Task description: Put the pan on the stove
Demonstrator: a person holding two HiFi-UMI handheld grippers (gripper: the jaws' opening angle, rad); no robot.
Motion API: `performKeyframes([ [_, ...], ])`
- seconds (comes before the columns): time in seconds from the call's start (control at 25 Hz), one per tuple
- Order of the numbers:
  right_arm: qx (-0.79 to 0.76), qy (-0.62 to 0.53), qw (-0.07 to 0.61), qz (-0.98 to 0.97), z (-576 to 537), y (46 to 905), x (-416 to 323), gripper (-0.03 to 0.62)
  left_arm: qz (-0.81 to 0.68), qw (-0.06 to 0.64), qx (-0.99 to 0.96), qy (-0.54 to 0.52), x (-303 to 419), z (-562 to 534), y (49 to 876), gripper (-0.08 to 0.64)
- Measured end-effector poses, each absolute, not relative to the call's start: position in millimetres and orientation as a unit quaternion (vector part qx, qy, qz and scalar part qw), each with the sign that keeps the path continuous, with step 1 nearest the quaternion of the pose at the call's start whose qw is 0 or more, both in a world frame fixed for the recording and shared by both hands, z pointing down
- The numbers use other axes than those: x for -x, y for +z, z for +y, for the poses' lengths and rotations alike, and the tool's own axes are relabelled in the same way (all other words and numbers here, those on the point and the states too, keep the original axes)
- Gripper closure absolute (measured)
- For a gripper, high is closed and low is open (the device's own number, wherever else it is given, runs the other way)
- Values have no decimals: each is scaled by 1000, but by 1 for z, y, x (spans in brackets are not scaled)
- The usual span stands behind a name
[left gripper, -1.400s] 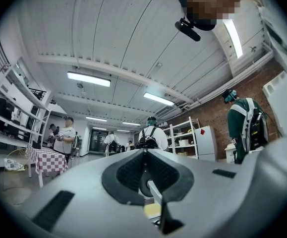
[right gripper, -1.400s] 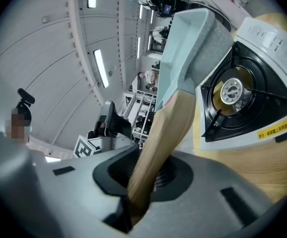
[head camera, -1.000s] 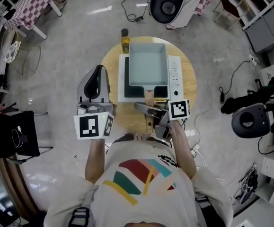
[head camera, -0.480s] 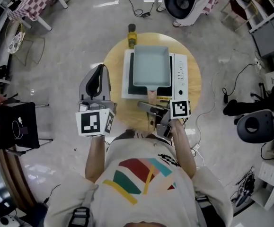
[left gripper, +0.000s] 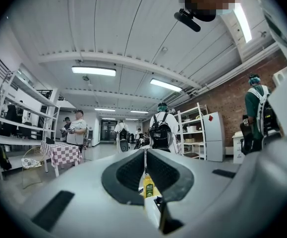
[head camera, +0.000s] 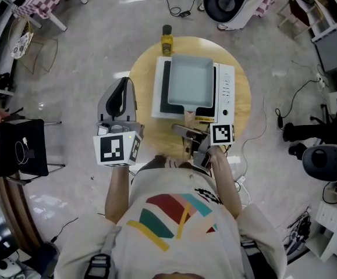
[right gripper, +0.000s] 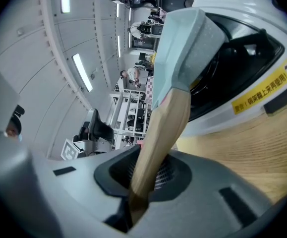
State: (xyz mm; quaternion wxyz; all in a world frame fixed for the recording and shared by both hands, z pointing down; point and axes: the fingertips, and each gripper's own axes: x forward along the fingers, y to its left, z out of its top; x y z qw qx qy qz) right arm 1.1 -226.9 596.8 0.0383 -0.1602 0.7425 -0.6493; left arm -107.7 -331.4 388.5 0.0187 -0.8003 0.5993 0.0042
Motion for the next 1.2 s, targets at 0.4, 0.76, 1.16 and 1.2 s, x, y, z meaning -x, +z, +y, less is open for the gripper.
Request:
performKeyframes([
  [0.4,179,-644,28,743,-227,613,-3,563,599,12,801,2,103,-328,395,546],
  [0.76,149,-620,35,770,-226,604,1,539,594,9,804,2,96,-325,397,546],
  [1.16,134,-662,40,736,-210,613,2,497,587,18,810,9,94,-322,401,546],
  [1.2,139,-667,41,731,-210,614,0,495,587,17,809,9,94,-322,402,546],
])
